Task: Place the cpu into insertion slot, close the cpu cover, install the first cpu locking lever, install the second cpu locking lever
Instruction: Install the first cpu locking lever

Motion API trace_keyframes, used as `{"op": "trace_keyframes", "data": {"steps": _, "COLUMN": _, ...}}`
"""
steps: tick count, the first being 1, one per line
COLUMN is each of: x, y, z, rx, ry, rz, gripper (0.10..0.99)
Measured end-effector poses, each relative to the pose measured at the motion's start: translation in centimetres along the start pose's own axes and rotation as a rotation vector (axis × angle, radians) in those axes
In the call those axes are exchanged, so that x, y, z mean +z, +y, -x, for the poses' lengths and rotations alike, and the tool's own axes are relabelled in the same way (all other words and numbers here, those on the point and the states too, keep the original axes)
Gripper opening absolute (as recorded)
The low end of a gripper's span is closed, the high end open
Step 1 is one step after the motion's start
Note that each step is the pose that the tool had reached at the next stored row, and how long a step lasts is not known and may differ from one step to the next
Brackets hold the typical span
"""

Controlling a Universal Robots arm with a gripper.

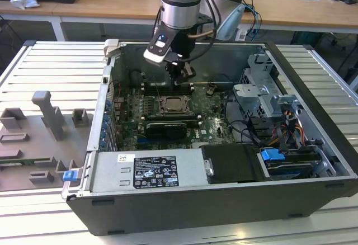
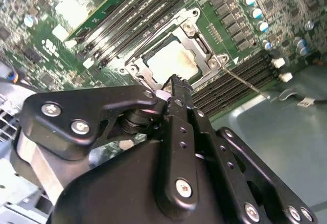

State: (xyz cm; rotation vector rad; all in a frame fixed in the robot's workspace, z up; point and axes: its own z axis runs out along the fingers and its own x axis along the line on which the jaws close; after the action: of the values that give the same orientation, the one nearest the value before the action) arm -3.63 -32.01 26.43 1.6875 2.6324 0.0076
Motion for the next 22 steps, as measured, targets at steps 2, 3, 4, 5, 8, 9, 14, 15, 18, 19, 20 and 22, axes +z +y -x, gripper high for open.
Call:
{"op": "trace_keyframes", "data": {"steps": 2, "x": 0.0, "y": 0.0, "z": 0.0, "rx": -0.046, "ry": 0.0006, "rz": 0.0, "gripper": 0.106}}
{"op": "trace_keyframes", "data": {"steps": 3, "x": 0.0, "y": 0.0, "z": 0.0, "rx": -0.082, "ry": 0.001, "rz": 0.001, "gripper": 0.106}}
{"op": "trace_keyframes", "data": {"steps": 4, "x": 0.0, "y": 0.0, "z": 0.0, "rx": -0.096, "ry": 0.0011, "rz": 0.001, "gripper": 0.106}}
{"op": "trace_keyframes", "data": {"steps": 5, "x": 0.0, "y": 0.0, "z": 0.0, "rx": -0.118, "ry": 0.0014, "rz": 0.001, "gripper": 0.106}}
{"op": "trace_keyframes", "data": {"steps": 8, "x": 0.0, "y": 0.0, "z": 0.0, "rx": -0.198, "ry": 0.0024, "rz": 0.002, "gripper": 0.106}}
{"op": "trace_keyframes", "data": {"steps": 9, "x": 0.0, "y": 0.0, "z": 0.0, "rx": -0.233, "ry": 0.0028, "rz": 0.002, "gripper": 0.106}}
{"op": "trace_keyframes", "data": {"steps": 14, "x": 0.01, "y": 0.0, "z": 0.0, "rx": -0.332, "ry": 0.0049, "rz": 0.004, "gripper": 0.106}}
{"op": "trace_keyframes", "data": {"steps": 15, "x": 0.01, "y": 0.0, "z": 0.0, "rx": -0.345, "ry": 0.0051, "rz": 0.004, "gripper": 0.106}}
{"op": "trace_keyframes", "data": {"steps": 18, "x": 0.01, "y": 0.0, "z": 0.01, "rx": -0.387, "ry": 0.0077, "rz": 0.005, "gripper": 0.106}}
{"op": "trace_keyframes", "data": {"steps": 19, "x": 0.01, "y": 0.0, "z": 0.0, "rx": -0.413, "ry": 0.0101, "rz": 0.007, "gripper": 0.106}}
{"op": "trace_keyframes", "data": {"steps": 20, "x": 0.02, "y": 0.0, "z": 0.0, "rx": -0.432, "ry": 0.0107, "rz": 0.007, "gripper": 0.106}}
{"op": "trace_keyframes", "data": {"steps": 22, "x": 0.03, "y": 0.01, "z": 0.0, "rx": -0.468, "ry": 0.0113, "rz": 0.008, "gripper": 0.106}}
